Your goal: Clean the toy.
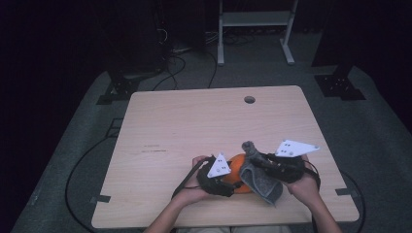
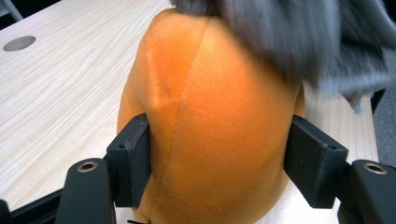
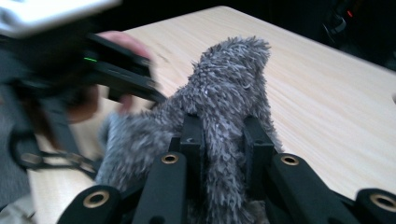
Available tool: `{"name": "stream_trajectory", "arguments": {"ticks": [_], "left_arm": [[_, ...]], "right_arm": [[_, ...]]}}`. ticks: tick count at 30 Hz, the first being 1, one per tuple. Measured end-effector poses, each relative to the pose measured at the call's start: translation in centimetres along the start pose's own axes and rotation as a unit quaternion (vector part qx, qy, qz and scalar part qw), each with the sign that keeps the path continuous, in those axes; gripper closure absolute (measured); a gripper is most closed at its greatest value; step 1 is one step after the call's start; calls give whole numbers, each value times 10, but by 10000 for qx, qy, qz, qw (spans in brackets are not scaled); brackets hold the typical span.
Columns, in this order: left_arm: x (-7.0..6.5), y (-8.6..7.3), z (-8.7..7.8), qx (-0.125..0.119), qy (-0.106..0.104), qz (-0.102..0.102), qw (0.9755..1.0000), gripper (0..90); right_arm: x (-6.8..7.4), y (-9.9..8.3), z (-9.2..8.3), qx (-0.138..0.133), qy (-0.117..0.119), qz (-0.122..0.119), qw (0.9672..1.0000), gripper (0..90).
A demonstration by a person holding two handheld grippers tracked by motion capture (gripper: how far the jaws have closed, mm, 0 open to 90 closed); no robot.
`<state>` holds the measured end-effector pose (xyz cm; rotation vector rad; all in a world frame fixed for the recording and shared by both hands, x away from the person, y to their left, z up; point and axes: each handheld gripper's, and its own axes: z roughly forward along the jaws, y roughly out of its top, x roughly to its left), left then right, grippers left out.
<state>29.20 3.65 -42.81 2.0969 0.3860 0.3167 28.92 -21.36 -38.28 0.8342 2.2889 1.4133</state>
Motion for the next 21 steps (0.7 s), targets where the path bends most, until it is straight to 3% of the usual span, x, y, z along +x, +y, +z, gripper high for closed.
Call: {"name": "stream_trajectory", "arguments": {"ticks": [2, 4, 6, 10, 13, 18, 21], "left_arm": [[0, 0, 0, 8, -14, 56, 10000, 307], [-2, 2, 1, 23, -8, 150, 9999, 306], [-3, 3, 2, 36, 0, 170, 9998, 306], [-11, 4, 3, 62, -20, 337, 9994, 308], [-14, 3, 1, 102, -16, 516, 9986, 269], [-1, 0, -8, -111, -145, 366, 9992, 175], [5, -3, -3, -22, -240, 256, 9994, 127]], "right_arm": [[-10, -8, -3, 148, -234, 103, 9996, 739], [-14, -12, -7, 160, -176, 217, 9995, 741], [-8, -7, -8, 137, -164, 119, 9997, 744], [14, 12, -5, -9, 151, -188, 9997, 743], [25, 17, 3, 177, 96, -488, 9986, 742], [14, 6, 2, 182, 172, -319, 9992, 742], [6, 2, -4, 167, 188, -213, 9995, 742]]}}
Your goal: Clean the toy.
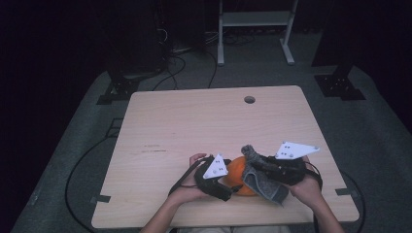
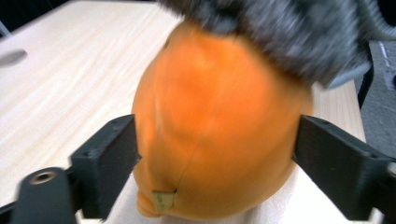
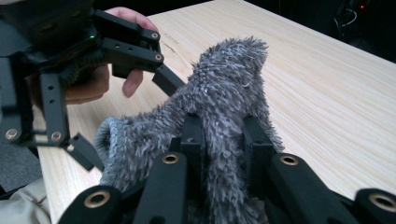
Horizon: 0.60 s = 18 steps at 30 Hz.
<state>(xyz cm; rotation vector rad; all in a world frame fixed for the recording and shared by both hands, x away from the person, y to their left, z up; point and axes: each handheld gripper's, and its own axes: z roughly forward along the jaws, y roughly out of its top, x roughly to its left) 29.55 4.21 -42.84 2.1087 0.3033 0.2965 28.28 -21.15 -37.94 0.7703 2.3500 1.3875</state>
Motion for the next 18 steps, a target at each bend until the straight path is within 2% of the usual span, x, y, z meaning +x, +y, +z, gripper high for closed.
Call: {"name": "stream_trajectory", "arguments": {"ticks": [3, 6, 8, 11, 13, 16, 18], "left_arm": [[-2, 0, 11, 115, -88, -57, 9999, 135], [-6, 0, 12, 143, -5, -7, 9999, 220], [-7, -2, 11, 88, 38, -42, 9999, 292], [-7, -3, 8, 60, 94, -71, 9999, 345], [-7, -3, 7, -14, 126, -110, 9999, 370], [-7, -4, 7, -138, 158, -220, 9995, 378], [-7, -4, 7, -162, 171, -240, 9994, 380]], "right_arm": [[1, -1, 1, 49, 34, -34, 10000, 740], [11, 3, 3, 65, -32, -124, 9999, 739], [21, 7, 4, 56, 12, -234, 9997, 739], [25, 10, 6, 4, 105, -287, 9995, 738], [23, 10, 6, -7, 77, -237, 9997, 737], [7, 3, 1, -66, -153, -55, 9998, 730], [-9, -5, -3, -106, -230, 256, 9994, 730]]}}
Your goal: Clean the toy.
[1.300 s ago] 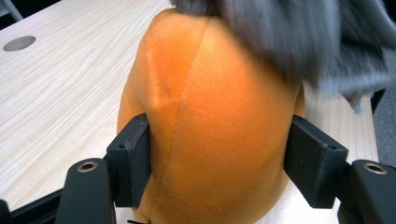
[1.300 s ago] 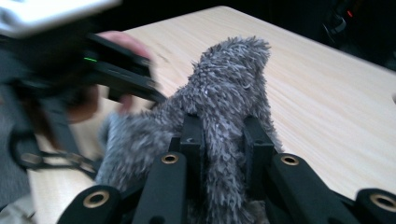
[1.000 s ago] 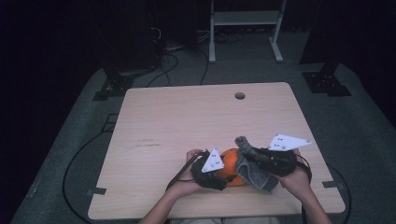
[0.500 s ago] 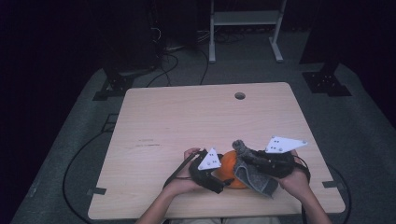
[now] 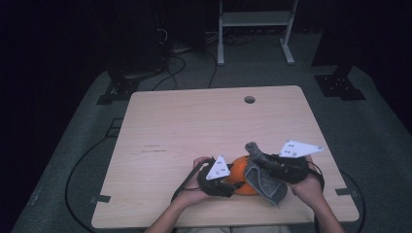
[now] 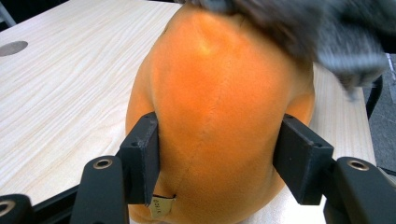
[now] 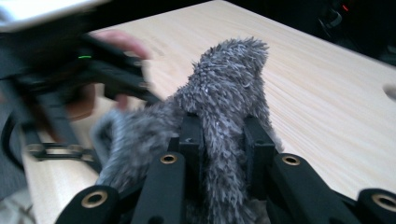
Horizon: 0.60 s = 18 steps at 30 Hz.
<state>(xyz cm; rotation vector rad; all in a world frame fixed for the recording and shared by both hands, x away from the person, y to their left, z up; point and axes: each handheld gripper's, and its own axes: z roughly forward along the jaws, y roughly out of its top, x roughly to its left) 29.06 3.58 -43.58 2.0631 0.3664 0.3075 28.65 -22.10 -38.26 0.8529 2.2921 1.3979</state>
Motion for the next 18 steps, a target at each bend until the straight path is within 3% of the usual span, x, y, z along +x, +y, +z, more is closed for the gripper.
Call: {"name": "stream_trajectory", "arguments": {"ticks": [3, 5, 8, 10, 11, 13, 14, 15, 18], "left_arm": [[-2, 4, -1, -7, 82, 50, 10000, 400], [-3, 8, -5, 62, 159, 104, 9998, 409], [0, 13, -17, 177, 529, 312, 9980, 414], [4, 14, -24, 251, 787, 343, 9960, 413], [6, 14, -26, 299, 889, 352, 9950, 413], [12, 12, -29, 461, 1158, 344, 9916, 413], [15, 8, -27, 616, 1362, 307, 9883, 412], [16, 6, -26, 703, 1422, 288, 9869, 407], [20, 2, -26, 697, 1307, 142, 9889, 383]], "right_arm": [[-10, -8, -4, -75, -37, 298, 9995, 737], [-8, -4, -5, -146, -26, 262, 9995, 740], [-4, 4, -1, -234, 32, 224, 9995, 743], [1, 16, 15, -314, 72, 152, 9994, 744], [1, 16, 15, -314, 72, 152, 9994, 744], [3, 23, 28, -339, 85, 167, 9993, 745], [4, 25, 33, -325, 101, 170, 9993, 744], [7, 27, 45, -265, 170, 161, 9994, 744], [11, 25, 62, -168, 222, 116, 9995, 744]]}}
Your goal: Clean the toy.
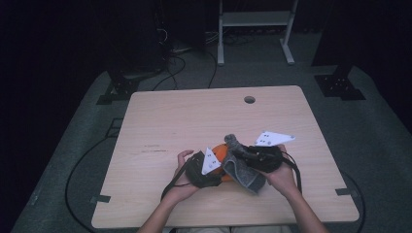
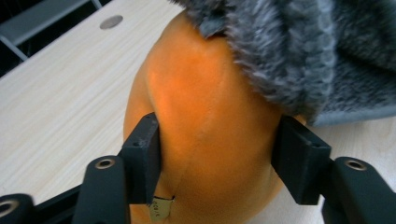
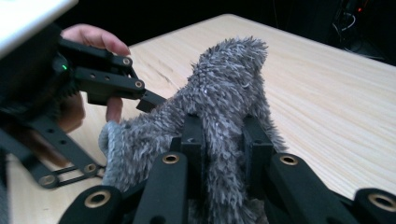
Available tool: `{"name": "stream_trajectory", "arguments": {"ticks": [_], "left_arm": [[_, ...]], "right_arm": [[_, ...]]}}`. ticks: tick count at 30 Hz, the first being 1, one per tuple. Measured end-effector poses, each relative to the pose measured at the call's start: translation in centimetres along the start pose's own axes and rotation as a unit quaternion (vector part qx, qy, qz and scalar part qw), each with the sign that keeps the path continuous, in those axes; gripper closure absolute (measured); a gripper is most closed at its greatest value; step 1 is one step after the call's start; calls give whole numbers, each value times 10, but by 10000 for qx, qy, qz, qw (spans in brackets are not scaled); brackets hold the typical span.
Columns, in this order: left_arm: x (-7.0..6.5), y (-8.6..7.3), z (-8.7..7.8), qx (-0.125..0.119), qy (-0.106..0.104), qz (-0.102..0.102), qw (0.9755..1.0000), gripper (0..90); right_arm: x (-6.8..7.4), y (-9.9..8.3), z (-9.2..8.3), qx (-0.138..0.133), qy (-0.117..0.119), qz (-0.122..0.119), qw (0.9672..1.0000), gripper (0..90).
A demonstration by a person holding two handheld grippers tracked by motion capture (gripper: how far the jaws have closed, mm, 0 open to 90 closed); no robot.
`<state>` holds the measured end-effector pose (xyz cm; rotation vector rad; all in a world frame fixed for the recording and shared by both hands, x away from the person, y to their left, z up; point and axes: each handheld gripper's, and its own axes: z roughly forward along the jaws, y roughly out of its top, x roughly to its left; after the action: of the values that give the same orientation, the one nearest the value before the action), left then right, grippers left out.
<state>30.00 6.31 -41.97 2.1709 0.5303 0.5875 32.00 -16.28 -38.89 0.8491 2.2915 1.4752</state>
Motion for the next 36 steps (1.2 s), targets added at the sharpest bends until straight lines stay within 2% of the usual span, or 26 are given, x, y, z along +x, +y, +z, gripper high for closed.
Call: {"name": "stream_trajectory", "arguments": {"ticks": [1, 2, 3, 6, 7, 8, 9, 10, 12, 13, 15, 16, 19, 21, 25, 28, 30, 32, 34, 36], "left_arm": [[2, -1, -1, 0, -107, -25, 9999, 368], [5, -1, -3, 22, -312, -81, 9995, 356], [7, -1, -5, 42, -438, -34, 9990, 342], [7, -3, -10, 16, -665, 301, 9973, 326], [7, -3, -12, 11, -840, 410, 9956, 328], [9, -3, -16, -69, -1004, 432, 9940, 352], [11, -2, -19, -207, -1174, 395, 9921, 366], [16, -1, -25, -420, -1403, 288, 9888, 369], [20, 3, -26, -547, -1242, 121, 9907, 370], [21, 5, -24, -566, -1195, 100, 9912, 376], [22, 8, -16, -538, -974, -23, 9938, 375], [23, 9, -9, -473, -946, -103, 9943, 376], [22, 7, 3, -377, -1162, -390, 9917, 386], [19, 5, 5, -392, -1238, -440, 9906, 398], [8, 1, 1, -212, -1386, -263, 9898, 401], [-4, -1, -3, -106, -1579, -9, 9874, 390], [-8, 0, -5, -88, -1670, 41, 9859, 386], [-10, 0, -7, -53, -1776, 56, 9841, 387], [-10, 1, -10, -10, -1921, 64, 9814, 385], [-9, 4, -15, 15, -1995, 83, 9799, 376]], "right_arm": [[-1, -1, 1, -32, 51, 45, 10000, 744], [-3, -2, 1, -42, 130, 119, 9998, 744], [-4, -3, 0, 10, 184, 91, 9998, 744], [-1, -8, -6, 115, 305, -107, 9994, 742], [1, -10, -9, 158, 324, -202, 9991, 742], [3, -13, -13, 233, 341, -273, 9988, 740], [4, -17, -15, 312, 282, -357, 9985, 739], [4, -20, -17, 323, 253, -378, 9984, 739], [-1, -28, -24, 325, 293, -256, 9987, 739], [-3, -31, -26, 336, 322, -257, 9986, 739], [-6, -34, -30, 367, 343, -218, 9985, 738], [-7, -35, -31, 376, 358, -206, 9984, 738], [-13, -39, -33, 379, 335, -97, 9987, 736], [-18, -41, -33, 384, 295, 21, 9988, 734], [-23, -44, -31, 423, 108, 172, 9989, 732], [-25, -47, -30, 498, -163, 238, 9983, 735], [-26, -50, -31, 529, -152, 306, 9980, 734], [-24, -48, -34, 509, -196, 262, 9982, 733], [-21, -44, -38, 395, -214, 207, 9988, 733], [-20, -40, -39, 310, -158, 189, 9992, 733]]}}
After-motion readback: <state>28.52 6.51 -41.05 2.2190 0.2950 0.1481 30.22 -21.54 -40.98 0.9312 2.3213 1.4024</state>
